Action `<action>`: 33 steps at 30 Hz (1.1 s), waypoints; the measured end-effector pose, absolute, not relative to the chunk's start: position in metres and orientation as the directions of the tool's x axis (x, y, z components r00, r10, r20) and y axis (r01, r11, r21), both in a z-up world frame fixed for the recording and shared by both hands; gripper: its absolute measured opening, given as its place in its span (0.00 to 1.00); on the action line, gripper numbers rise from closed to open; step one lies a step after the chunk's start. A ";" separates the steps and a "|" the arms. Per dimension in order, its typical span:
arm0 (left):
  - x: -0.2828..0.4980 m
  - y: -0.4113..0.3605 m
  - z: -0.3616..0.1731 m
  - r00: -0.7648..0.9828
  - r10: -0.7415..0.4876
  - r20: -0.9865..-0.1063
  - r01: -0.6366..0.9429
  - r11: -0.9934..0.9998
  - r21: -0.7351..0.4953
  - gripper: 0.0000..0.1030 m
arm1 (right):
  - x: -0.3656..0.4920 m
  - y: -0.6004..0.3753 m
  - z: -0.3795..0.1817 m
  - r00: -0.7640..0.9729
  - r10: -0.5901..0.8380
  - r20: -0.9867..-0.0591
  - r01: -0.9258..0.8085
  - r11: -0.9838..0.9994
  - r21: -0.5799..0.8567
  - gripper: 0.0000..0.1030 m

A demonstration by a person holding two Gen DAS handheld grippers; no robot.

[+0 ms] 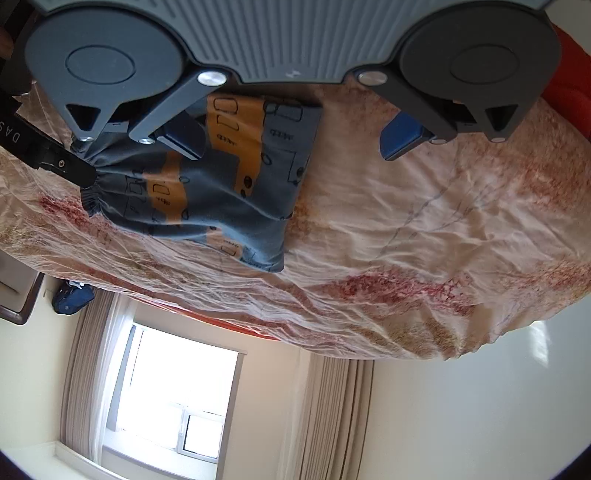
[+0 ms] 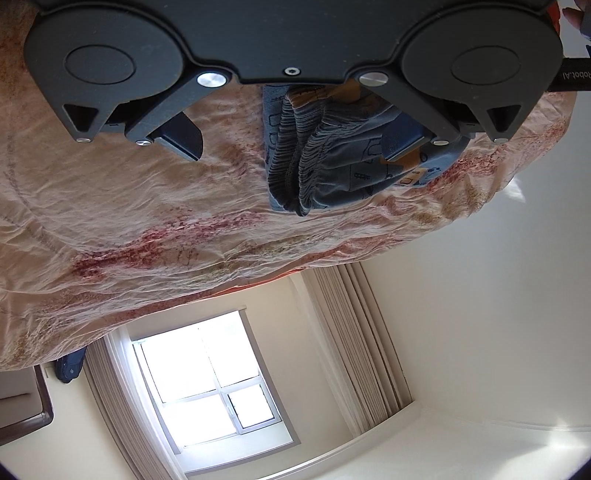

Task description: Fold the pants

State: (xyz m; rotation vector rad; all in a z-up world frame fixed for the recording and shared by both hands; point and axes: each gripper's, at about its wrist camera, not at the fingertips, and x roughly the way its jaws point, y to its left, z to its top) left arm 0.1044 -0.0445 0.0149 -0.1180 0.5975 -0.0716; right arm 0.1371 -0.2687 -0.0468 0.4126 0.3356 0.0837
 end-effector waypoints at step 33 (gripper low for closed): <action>0.187 -0.045 0.005 0.752 -0.206 -0.626 0.162 0.978 -0.128 1.00 | 0.253 -0.310 -0.054 0.761 0.574 -0.301 -0.321 0.737 0.595 1.00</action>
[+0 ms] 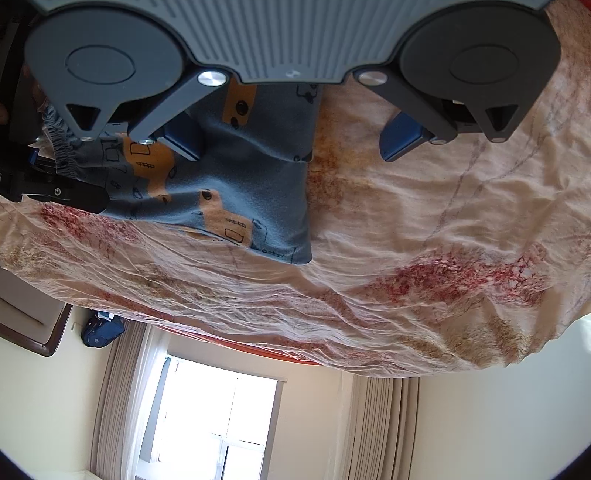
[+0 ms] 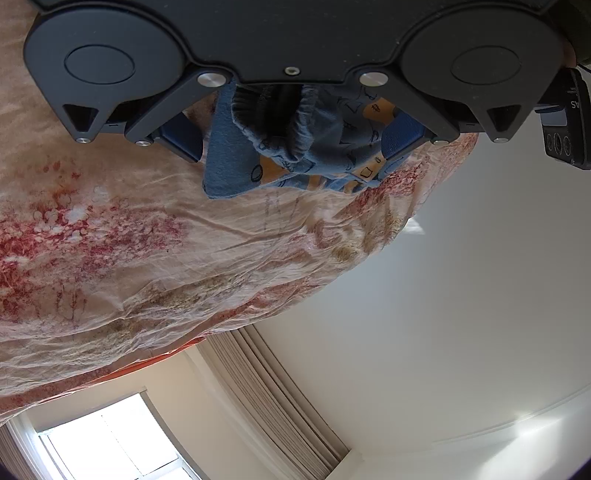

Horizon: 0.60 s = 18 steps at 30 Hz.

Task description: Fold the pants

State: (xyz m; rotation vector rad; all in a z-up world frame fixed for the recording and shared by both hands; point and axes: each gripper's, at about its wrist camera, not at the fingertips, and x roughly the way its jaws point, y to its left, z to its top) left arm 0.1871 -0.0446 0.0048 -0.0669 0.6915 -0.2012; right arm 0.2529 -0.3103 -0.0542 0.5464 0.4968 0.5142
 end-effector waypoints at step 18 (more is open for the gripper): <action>0.196 -0.048 0.002 0.726 -0.256 -0.638 0.174 0.966 -0.189 1.00 | 0.252 -0.308 -0.056 0.765 0.563 -0.313 -0.314 0.750 0.582 1.00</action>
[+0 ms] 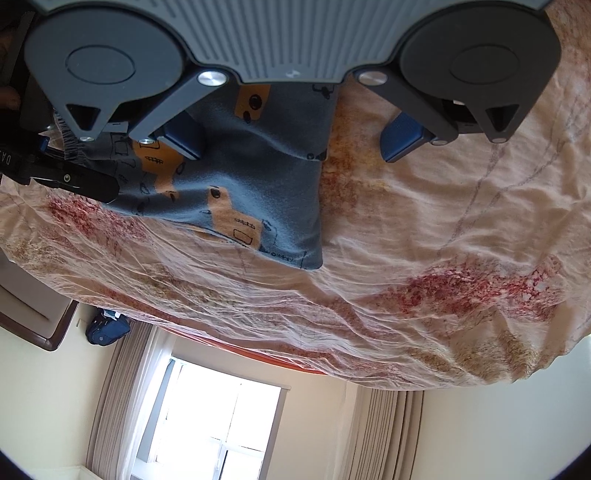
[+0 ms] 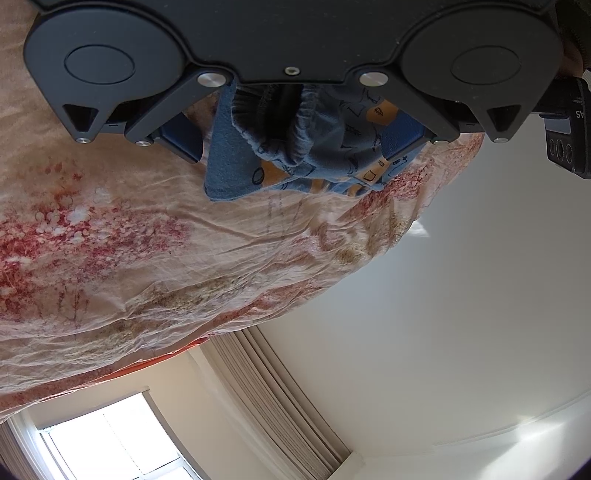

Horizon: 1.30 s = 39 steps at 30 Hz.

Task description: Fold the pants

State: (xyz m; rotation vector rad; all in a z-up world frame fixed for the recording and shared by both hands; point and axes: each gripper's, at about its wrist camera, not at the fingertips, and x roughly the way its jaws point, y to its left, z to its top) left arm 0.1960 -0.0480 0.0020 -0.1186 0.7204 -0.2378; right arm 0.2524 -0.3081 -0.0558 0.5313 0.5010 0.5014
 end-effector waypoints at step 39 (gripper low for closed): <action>0.184 -0.039 0.006 0.671 -0.351 -0.654 0.200 0.934 -0.296 0.97 | 0.246 -0.304 -0.053 0.781 0.538 -0.318 -0.304 0.771 0.559 1.00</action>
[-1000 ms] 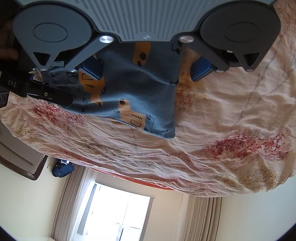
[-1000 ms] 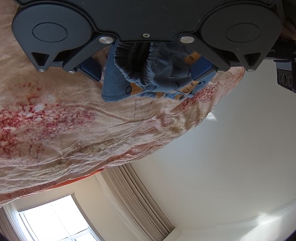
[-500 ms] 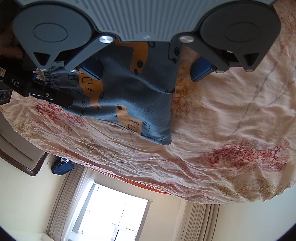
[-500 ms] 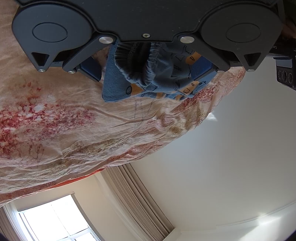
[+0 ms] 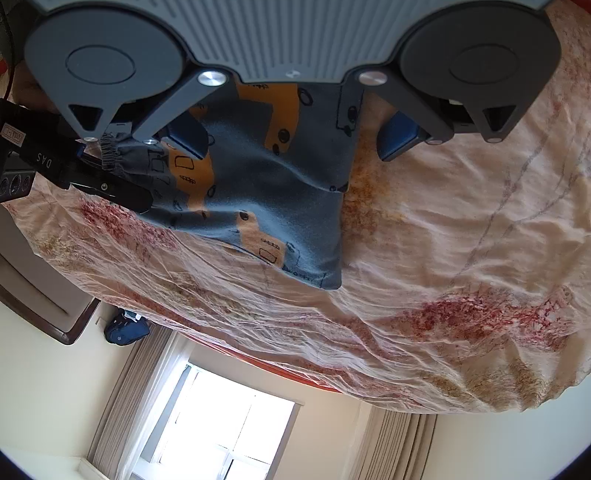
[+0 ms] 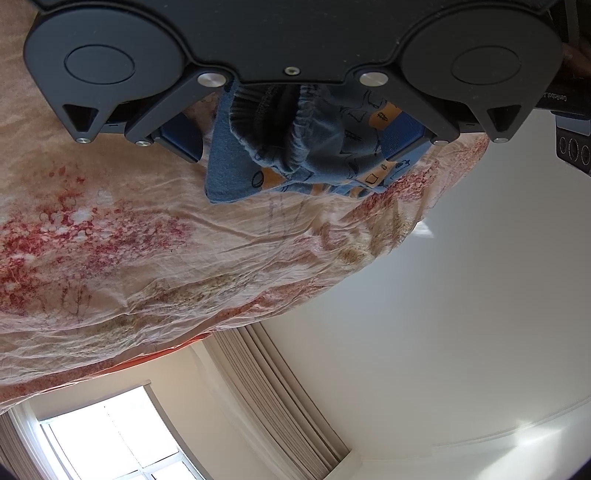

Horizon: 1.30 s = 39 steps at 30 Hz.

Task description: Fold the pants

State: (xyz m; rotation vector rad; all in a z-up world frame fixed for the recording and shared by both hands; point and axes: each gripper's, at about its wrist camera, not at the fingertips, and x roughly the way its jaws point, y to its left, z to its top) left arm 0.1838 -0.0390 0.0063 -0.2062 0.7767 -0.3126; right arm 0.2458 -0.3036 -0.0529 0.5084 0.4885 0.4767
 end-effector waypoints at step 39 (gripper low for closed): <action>0.176 -0.060 0.038 0.845 -0.259 -0.468 0.220 0.966 -0.139 0.18 | 0.219 -0.293 -0.019 0.883 0.444 -0.150 -0.366 0.854 0.371 0.21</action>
